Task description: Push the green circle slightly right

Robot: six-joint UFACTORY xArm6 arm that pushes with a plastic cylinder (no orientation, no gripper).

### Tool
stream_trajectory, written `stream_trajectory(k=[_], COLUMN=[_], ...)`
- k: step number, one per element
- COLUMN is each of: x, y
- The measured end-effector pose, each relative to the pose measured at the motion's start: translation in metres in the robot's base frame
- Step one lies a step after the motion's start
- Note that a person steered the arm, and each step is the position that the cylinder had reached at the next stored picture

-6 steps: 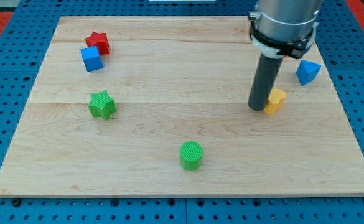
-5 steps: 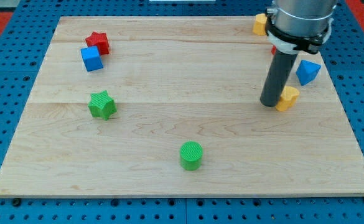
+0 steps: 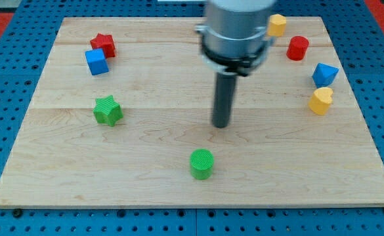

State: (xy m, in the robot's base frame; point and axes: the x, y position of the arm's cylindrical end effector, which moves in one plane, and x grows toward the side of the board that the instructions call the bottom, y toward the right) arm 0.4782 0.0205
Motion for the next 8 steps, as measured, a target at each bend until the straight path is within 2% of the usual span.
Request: stream_trajectory(k=[1,3,4,6,8], x=[0.000,0.000,0.012,0.084,0.079], y=[-0.037,-0.039,-0.096,-0.098,-0.009])
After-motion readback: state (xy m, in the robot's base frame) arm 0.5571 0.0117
